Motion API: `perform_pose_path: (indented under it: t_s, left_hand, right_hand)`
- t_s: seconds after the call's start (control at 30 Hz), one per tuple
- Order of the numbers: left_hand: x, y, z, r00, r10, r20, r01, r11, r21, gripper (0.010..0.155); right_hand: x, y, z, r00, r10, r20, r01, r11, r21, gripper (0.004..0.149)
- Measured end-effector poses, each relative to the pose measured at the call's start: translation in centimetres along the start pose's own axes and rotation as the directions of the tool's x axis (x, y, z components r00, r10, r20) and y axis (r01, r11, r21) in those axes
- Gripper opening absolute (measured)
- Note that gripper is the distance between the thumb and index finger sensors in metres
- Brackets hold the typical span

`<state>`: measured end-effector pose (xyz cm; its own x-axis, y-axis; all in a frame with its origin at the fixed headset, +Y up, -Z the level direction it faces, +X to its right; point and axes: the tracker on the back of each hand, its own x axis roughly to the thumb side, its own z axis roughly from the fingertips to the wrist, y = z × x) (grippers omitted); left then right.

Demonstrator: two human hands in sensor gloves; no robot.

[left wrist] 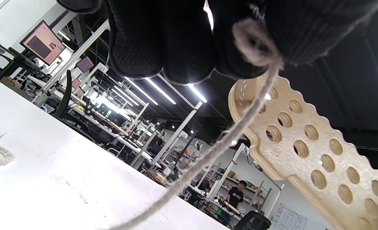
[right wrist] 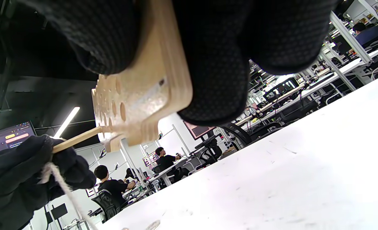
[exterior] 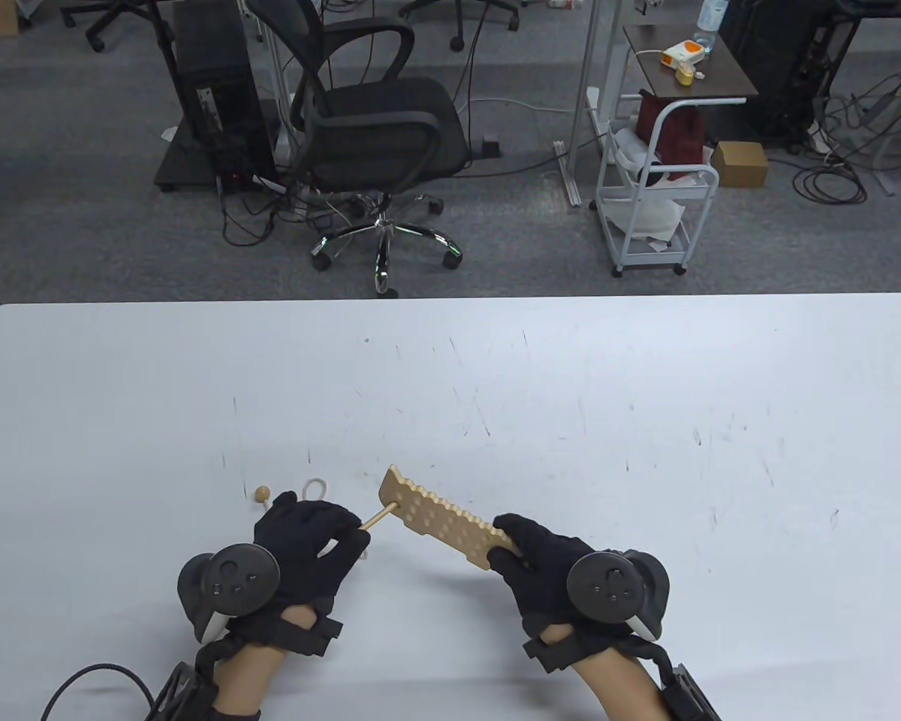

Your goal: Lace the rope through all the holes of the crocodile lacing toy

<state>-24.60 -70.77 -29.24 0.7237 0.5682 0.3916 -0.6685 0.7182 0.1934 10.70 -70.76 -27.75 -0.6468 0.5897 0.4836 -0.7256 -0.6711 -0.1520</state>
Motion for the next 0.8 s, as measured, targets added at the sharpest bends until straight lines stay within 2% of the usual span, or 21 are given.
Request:
perform_pose_path:
  t_s: [0.37, 0.8]
  left_hand:
    - [0.0, -0.2, 0.1, 0.999, 0.016, -0.031, -0.017, 0.999, -0.029, 0.066]
    - [0.1, -0.4, 0.0, 0.999, 0.007, -0.042, -0.009, 0.998, -0.055, 0.068]
  right_hand:
    - [0.8, 0.4, 0.2, 0.998, -0.061, 0.019, 0.060, 0.998, 0.027, 0.048]
    - [1.2, 1.1, 0.2, 0.991, -0.125, 0.045, 0.121, 0.989, 0.083, 0.047]
